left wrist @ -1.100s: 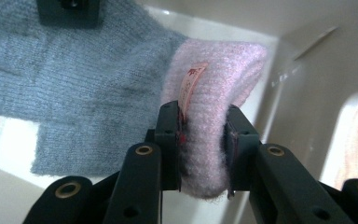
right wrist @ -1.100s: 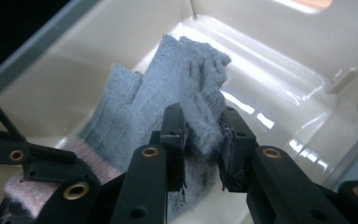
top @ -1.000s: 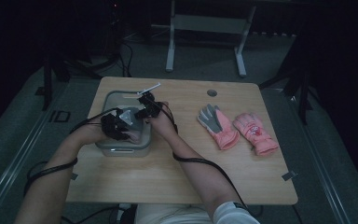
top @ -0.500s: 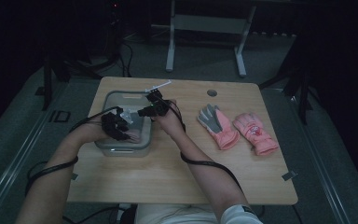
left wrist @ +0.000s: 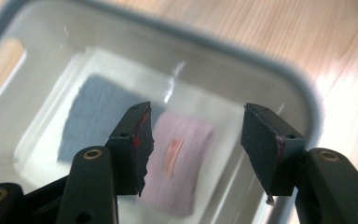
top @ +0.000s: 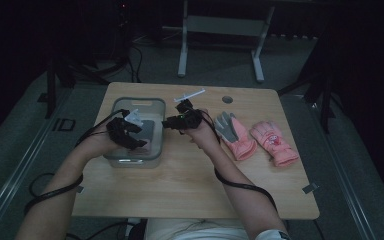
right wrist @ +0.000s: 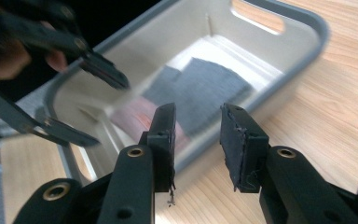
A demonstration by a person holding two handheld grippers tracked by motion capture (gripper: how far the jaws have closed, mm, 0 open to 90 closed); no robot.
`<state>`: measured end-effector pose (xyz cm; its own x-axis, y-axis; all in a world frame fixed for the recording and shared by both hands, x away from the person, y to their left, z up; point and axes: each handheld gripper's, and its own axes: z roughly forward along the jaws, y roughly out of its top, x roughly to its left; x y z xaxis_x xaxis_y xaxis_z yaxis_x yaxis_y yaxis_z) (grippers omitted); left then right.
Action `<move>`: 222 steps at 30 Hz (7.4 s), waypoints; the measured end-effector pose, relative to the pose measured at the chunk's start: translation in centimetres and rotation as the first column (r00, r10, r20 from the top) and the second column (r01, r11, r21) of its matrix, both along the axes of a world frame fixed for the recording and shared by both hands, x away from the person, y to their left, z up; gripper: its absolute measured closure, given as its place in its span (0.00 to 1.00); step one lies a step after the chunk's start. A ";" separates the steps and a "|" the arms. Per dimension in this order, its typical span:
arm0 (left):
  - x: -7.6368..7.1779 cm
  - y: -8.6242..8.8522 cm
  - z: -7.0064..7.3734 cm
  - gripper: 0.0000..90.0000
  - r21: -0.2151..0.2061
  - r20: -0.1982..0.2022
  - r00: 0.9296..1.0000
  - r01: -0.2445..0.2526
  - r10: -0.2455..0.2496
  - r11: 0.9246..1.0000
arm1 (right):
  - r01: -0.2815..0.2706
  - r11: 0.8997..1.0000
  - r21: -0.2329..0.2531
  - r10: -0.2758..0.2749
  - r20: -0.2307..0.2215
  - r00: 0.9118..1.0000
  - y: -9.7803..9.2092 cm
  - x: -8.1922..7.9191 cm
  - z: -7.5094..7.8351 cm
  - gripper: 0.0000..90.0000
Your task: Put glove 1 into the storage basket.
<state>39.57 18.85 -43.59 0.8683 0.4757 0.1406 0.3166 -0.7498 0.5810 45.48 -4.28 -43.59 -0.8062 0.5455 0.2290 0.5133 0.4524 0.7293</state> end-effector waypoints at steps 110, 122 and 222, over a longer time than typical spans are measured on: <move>-10.8 -11.0 -11.6 0.01 -0.181 0.034 0.999 -0.031 0.038 0.983 | 0.529 0.848 0.005 -0.528 0.081 0.845 -15.9 -6.6 0.4 0.99; -11.1 -11.4 -11.9 0.01 -0.157 0.040 0.999 -0.009 0.016 0.987 | 0.565 0.822 -0.072 -0.568 -0.030 0.823 -12.0 -6.8 -6.4 0.99; -11.2 -11.2 -11.9 0.01 -0.171 0.059 0.998 0.004 0.006 0.985 | 0.726 0.688 -0.021 -0.719 0.122 0.684 -26.1 -7.5 -0.5 0.95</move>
<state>28.40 7.68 -55.48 0.8602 0.4984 0.1081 0.2788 -0.6371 0.7186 37.98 -30.38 -44.04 -0.1716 0.9782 0.1169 0.6295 0.0176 0.7768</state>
